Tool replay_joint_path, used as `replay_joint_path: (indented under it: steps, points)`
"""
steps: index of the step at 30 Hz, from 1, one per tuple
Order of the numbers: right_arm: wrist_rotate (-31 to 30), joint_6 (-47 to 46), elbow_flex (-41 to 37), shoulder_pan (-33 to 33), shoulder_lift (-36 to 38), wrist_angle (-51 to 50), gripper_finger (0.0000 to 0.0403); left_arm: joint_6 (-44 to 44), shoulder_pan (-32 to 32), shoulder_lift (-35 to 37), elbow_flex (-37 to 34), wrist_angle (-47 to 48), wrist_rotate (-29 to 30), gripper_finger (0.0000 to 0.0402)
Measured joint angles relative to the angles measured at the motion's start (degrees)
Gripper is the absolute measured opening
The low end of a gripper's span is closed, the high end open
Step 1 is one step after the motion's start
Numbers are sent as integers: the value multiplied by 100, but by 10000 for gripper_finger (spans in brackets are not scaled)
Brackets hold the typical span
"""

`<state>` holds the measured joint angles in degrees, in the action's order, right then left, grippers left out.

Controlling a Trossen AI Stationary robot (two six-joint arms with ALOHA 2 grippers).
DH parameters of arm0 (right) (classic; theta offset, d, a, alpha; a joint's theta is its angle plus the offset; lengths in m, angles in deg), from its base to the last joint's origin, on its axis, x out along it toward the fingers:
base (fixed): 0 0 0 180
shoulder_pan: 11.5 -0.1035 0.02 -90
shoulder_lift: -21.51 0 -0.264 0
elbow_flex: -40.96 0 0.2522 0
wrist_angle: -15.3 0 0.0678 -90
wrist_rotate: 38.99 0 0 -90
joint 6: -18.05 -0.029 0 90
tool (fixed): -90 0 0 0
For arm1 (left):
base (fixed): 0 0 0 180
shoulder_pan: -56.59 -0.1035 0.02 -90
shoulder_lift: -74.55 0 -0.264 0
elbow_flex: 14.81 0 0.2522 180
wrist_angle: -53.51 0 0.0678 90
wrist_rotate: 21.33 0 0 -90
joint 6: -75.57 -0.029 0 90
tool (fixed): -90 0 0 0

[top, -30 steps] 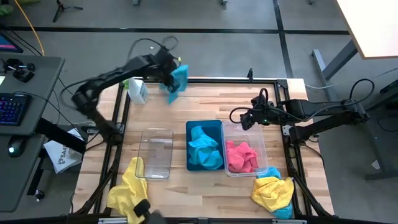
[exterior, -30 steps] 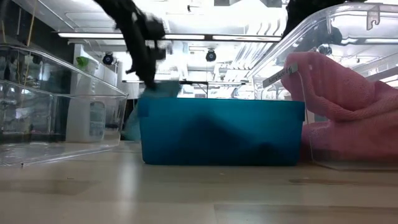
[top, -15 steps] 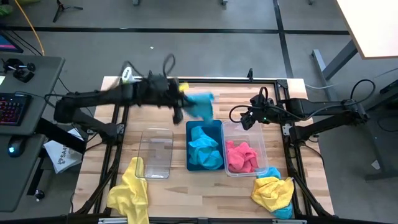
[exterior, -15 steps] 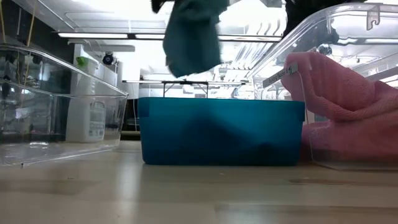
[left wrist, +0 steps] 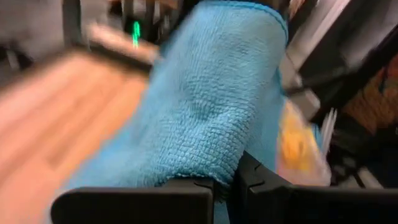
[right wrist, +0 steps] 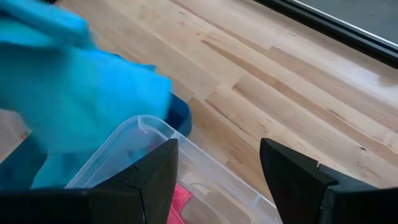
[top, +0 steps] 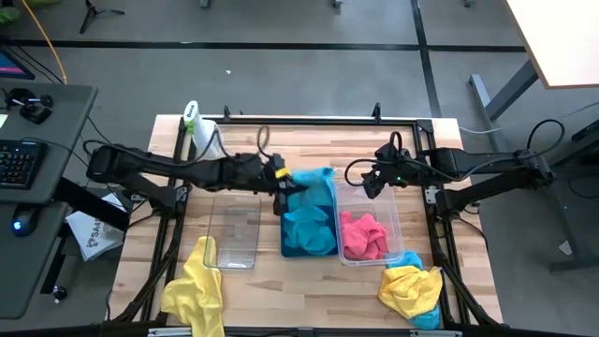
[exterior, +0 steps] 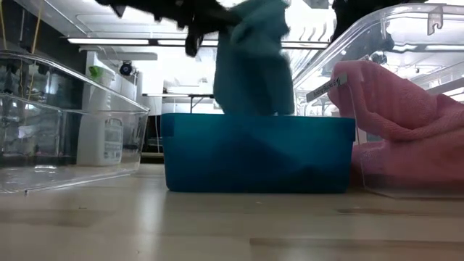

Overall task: Sort microfiber towel by color & place in baskets
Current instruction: Put the top blue microfiber cloth into the dark blue bin

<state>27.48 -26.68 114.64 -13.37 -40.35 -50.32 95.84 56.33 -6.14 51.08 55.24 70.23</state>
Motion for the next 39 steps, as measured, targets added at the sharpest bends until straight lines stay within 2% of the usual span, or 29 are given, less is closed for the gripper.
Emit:
replay_joint_path:
  steps: [5,9,11,14,17,24,27,33,39]
  points:
    - [-2,20,0,0,0,-17,223,-26,217,-73,26,435,-161,0]
    - [-19,22,0,0,0,-17,223,-276,364,-175,15,1418,-302,0]
    - [-29,20,0,2,0,-15,223,-389,392,-350,11,1467,-581,0]
    - [-59,17,0,4,0,-9,223,-659,387,-679,102,1021,-932,0]
    - [-48,-9,0,53,0,2,223,-1050,362,-1076,413,1201,-1025,0]
    - [-20,20,0,206,2,8,223,-2334,387,-1843,1560,2872,-1042,1]
    - [-7,70,0,267,2,15,222,-2680,390,-2074,1907,3175,-975,7]
    - [82,129,0,341,2,24,222,-3157,325,-2172,2318,3521,-951,40]
    - [107,129,0,341,2,24,222,-3314,287,-2139,2835,4204,-866,113]
